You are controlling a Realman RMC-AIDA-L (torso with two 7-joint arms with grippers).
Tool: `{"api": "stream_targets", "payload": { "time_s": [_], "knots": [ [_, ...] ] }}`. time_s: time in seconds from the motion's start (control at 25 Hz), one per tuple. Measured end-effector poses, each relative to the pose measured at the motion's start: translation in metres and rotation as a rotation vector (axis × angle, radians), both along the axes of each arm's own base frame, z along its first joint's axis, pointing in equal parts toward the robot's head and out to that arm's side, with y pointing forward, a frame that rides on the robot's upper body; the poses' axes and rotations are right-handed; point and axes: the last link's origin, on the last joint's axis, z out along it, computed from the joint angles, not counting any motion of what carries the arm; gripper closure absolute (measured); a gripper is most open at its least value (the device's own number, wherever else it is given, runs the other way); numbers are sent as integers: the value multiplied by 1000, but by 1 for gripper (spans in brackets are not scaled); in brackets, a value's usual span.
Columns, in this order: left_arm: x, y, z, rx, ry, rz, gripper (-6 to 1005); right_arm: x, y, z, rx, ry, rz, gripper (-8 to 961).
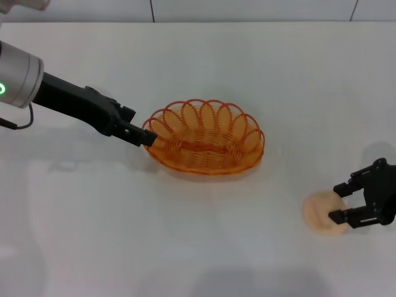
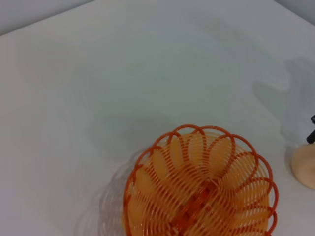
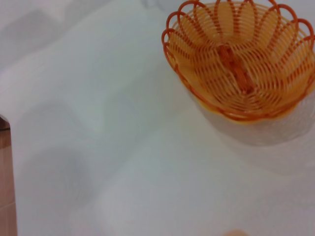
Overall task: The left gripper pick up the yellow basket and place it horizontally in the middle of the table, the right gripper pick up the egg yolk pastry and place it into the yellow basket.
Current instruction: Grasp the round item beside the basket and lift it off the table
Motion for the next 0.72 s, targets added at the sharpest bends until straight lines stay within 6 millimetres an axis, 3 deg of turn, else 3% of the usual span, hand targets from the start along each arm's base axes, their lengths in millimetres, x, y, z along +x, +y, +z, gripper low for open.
{"api": "stream_targets", "payload": {
  "time_s": [0.08, 0.2, 0.44, 0.72],
  "knots": [
    [0, 0, 0, 0, 0, 1, 122, -2, 1, 1, 5, -2, 8, 209],
    [0, 0, 0, 0, 0, 2, 122, -3, 1, 2, 8, -4, 16, 406],
    [0, 0, 0, 1, -1, 3, 122, -4, 1, 1, 5, -6, 21, 627],
    [-1, 0, 1, 6, -3, 4, 122, -10, 2, 1, 3, 4, 28, 751]
  ]
}}
